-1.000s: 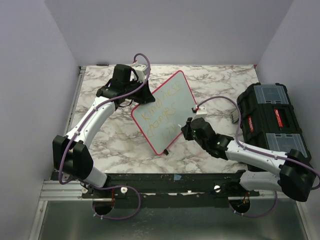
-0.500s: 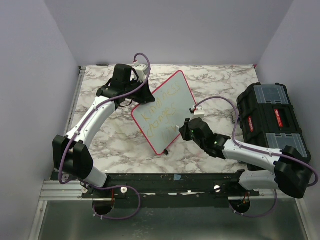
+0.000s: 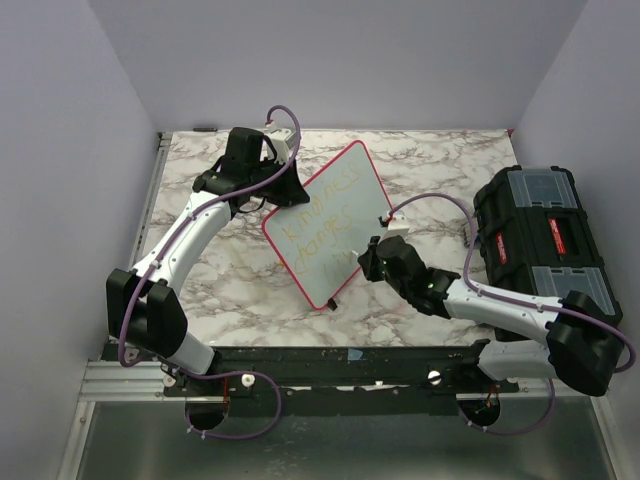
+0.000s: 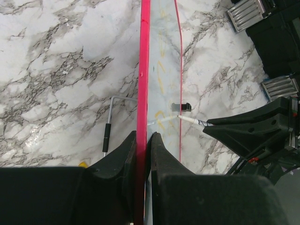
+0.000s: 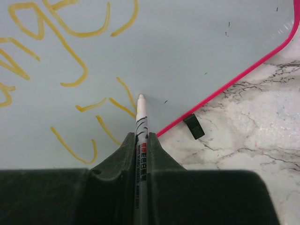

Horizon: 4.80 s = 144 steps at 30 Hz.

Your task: Write a sentence on the whiteboard

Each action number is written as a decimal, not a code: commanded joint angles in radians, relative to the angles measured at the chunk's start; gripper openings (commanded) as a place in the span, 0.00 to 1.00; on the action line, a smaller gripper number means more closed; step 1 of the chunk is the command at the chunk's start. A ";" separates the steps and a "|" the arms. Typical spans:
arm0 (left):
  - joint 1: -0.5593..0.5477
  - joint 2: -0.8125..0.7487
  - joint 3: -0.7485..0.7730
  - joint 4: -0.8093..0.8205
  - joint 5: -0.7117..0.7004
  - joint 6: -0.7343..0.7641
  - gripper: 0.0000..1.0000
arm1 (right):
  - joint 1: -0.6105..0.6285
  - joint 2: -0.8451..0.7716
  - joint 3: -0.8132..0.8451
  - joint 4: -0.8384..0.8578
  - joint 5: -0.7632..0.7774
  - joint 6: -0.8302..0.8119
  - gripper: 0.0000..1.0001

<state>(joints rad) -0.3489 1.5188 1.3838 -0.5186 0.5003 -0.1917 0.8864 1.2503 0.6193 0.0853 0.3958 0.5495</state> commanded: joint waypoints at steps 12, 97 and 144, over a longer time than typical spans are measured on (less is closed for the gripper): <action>-0.002 0.026 -0.002 -0.089 -0.173 0.122 0.00 | -0.015 0.040 -0.027 0.041 0.003 0.011 0.01; -0.010 0.033 0.001 -0.095 -0.180 0.123 0.00 | -0.051 0.008 -0.061 -0.004 -0.099 -0.015 0.01; -0.016 0.020 -0.005 -0.091 -0.186 0.122 0.00 | -0.297 -0.032 0.040 0.010 -0.231 -0.043 0.01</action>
<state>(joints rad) -0.3576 1.5261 1.3933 -0.5243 0.4782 -0.1913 0.6113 1.2190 0.6815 0.0444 0.2699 0.4965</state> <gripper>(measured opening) 0.139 0.109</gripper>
